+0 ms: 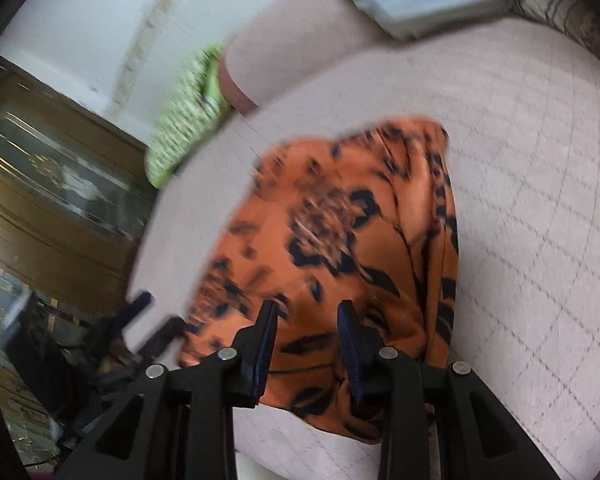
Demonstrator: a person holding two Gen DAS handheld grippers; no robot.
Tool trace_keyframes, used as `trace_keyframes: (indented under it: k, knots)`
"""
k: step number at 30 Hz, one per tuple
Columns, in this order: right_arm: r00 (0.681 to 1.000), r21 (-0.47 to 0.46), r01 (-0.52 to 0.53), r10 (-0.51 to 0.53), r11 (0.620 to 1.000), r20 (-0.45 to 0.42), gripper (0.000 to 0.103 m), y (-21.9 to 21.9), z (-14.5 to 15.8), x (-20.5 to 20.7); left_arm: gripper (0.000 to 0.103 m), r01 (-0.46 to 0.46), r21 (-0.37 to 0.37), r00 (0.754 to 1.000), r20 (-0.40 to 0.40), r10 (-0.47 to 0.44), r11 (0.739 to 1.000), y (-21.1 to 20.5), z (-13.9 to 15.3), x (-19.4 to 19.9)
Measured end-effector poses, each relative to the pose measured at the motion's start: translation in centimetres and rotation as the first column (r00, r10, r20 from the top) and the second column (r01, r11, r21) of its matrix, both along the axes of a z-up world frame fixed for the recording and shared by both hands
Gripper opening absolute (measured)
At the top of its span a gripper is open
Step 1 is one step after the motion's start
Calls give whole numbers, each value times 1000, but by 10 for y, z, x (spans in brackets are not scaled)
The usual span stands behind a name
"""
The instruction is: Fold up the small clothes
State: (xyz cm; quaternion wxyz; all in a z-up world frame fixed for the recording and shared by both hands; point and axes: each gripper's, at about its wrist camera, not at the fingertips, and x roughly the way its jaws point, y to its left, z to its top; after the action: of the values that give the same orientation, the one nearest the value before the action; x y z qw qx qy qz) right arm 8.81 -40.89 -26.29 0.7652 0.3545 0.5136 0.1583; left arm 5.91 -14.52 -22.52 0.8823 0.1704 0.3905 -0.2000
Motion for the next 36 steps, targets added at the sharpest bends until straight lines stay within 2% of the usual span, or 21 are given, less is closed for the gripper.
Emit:
trace_keyframes:
  k: [2, 6, 12, 15, 19, 22, 26, 29, 32, 34, 36]
  knots:
    - [998, -33, -29, 27, 999, -48, 35, 6, -13, 5, 72, -5, -5, 1000, -20, 5, 1000, 1, -7, 3]
    - [998, -80, -57, 56, 995, -22, 35, 14, -15, 6, 77, -7, -10, 999, -32, 7, 1000, 0, -20, 9]
    - [998, -60, -62, 61, 996, -19, 35, 13, -18, 9, 82, -7, -19, 996, -86, 5, 1000, 2, -36, 18]
    - [998, -34, -56, 56, 998, -19, 34, 8, -12, 11, 82, 2, -66, 990, -144, -12, 998, 7, -20, 29]
    - [998, 30, 7, -9, 1000, 64, 34, -13, 9, 13, 83, -35, -157, 994, -109, 18, 987, 16, 15, 59]
    - [989, 24, 83, -85, 996, 121, 34, -28, 21, 29, 84, -89, -132, 989, -132, 71, 987, 8, 21, 98]
    - [983, 9, 131, -131, 991, 129, 34, -38, 19, 60, 84, -118, -79, 974, -204, 100, 990, -20, 0, 156]
    - [984, -8, 154, -152, 988, 95, 34, -41, 3, 85, 84, -134, -70, 957, -268, 111, 988, -37, -26, 183]
    - [986, -14, 167, -167, 986, 29, 34, -43, -23, 106, 85, -133, -9, 946, -301, 124, 991, -52, -56, 191]
    - [987, 3, 135, -134, 991, -91, 35, -41, -56, 119, 85, -121, 21, 948, -294, 122, 992, -57, -75, 184]
    - [986, 43, 148, -143, 988, -89, 35, -44, -63, 120, 87, -116, 15, 962, -249, 116, 993, -55, -79, 175]
